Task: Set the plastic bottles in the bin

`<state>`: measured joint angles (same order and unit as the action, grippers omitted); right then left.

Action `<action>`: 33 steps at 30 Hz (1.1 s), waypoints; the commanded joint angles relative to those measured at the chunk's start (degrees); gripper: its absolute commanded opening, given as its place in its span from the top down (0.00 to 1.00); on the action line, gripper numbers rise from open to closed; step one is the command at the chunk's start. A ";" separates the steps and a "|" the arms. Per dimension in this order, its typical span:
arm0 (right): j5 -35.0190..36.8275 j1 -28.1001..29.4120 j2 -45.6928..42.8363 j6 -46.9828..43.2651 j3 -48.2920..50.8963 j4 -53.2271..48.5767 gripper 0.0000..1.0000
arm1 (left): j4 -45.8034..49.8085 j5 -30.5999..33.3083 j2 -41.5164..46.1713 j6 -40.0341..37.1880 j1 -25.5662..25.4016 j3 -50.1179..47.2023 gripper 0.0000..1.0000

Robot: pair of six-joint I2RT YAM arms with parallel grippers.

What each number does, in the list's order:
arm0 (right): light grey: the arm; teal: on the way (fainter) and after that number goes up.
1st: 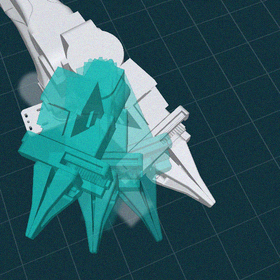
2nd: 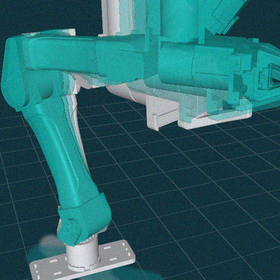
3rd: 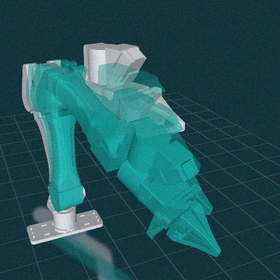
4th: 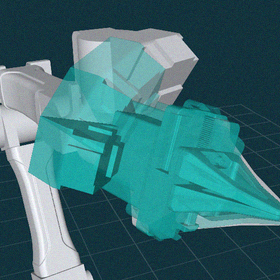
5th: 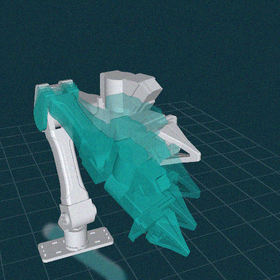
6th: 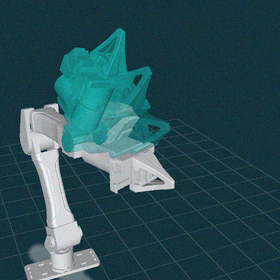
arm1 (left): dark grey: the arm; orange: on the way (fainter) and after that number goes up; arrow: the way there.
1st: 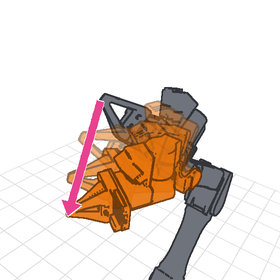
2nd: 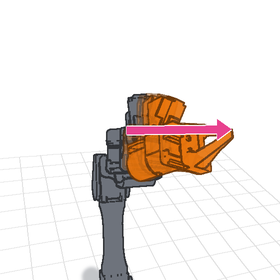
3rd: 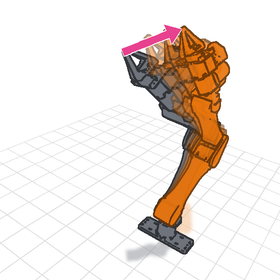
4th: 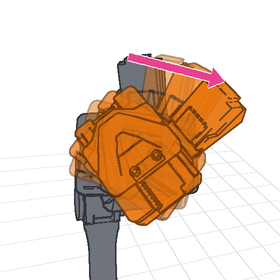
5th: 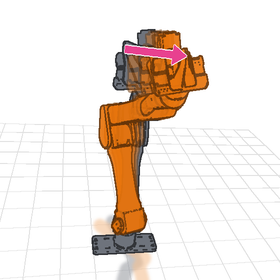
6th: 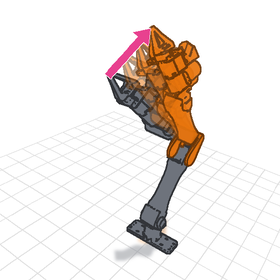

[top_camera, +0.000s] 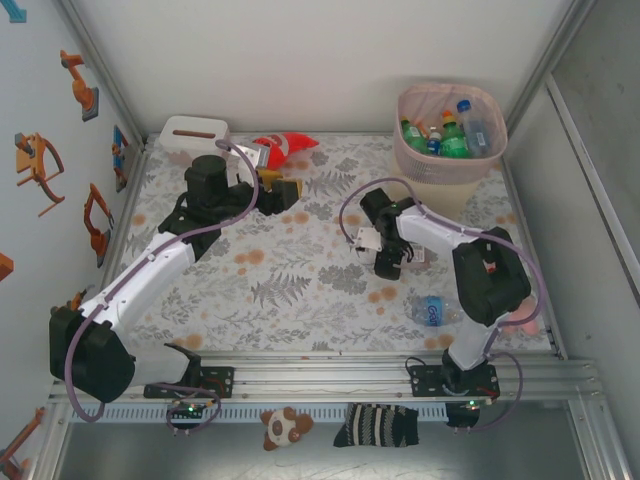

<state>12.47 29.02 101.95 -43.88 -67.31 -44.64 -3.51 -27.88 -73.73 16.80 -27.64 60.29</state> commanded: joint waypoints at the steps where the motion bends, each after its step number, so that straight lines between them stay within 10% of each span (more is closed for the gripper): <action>1: -2.74 -1.18 2.34 -1.30 -0.71 -1.16 0.07 | -2.07 -1.34 1.16 1.22 0.39 -0.36 0.28; 17: -8.74 -2.29 1.99 0.75 -0.82 -2.44 0.36 | -2.58 -1.87 1.32 1.92 0.77 -0.54 0.29; 33: -24.33 -2.30 -13.48 9.43 -6.71 -5.93 0.41 | -2.60 -0.98 2.06 2.14 1.14 -1.00 0.30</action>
<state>-6.50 27.00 92.38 -38.09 -70.72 -48.80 -4.38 -28.47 -73.36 17.91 -26.79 60.03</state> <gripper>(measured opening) 0.661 0.699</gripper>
